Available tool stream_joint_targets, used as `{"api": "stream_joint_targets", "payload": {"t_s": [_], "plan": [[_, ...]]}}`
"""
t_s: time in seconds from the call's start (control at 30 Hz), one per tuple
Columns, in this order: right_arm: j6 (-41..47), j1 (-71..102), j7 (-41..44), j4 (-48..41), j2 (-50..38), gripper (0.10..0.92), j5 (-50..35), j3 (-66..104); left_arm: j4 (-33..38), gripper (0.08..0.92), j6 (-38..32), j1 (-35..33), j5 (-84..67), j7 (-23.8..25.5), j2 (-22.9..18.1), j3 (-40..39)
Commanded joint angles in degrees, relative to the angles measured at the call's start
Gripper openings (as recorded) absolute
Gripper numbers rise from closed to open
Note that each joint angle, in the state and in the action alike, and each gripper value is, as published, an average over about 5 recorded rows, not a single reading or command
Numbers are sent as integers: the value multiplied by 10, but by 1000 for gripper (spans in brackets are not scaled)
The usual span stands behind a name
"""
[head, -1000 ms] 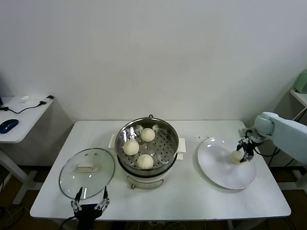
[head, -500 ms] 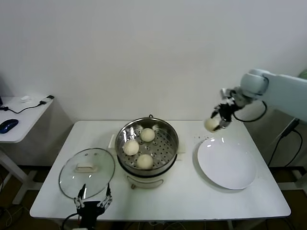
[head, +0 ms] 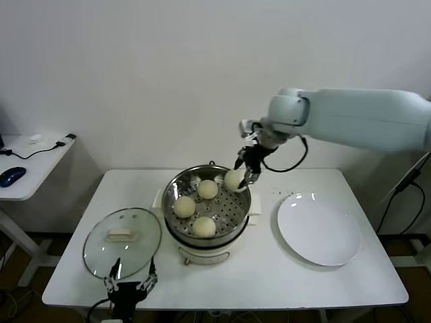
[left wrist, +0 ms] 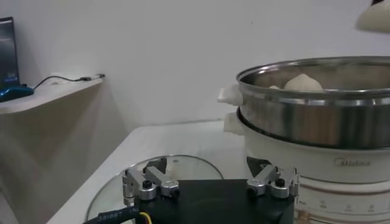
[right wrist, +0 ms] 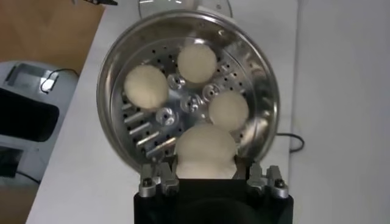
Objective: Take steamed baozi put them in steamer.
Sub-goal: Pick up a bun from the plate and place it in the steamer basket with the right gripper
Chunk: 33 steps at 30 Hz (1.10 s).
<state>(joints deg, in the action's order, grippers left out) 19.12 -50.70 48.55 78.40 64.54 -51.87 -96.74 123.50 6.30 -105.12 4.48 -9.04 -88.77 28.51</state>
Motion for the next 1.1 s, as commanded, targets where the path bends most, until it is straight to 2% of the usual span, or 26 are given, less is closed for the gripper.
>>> {"api": "stream_joint_targets", "payload": {"t_s": [0.03,0.67,0.77,0.93,1.1], "plan": [[22,69,-27,-24,67,645,16,-2,-1,823,0,0,0,0,-1,0],[10,122,-38,-43,43,646,45,13,-5,823,1,-2,-3,0,1,2],[-3,123,-37,-42,37,676,36,23,-4,823,1,-2,-5,0,1,2],[-39,91,7,-45,14,794,31,26,-1,823,2,-3,-7,-1,1,2],[-58,49,17,-43,-35,822,-9,51,8,823,7,-6,-9,4,2,3]]}}
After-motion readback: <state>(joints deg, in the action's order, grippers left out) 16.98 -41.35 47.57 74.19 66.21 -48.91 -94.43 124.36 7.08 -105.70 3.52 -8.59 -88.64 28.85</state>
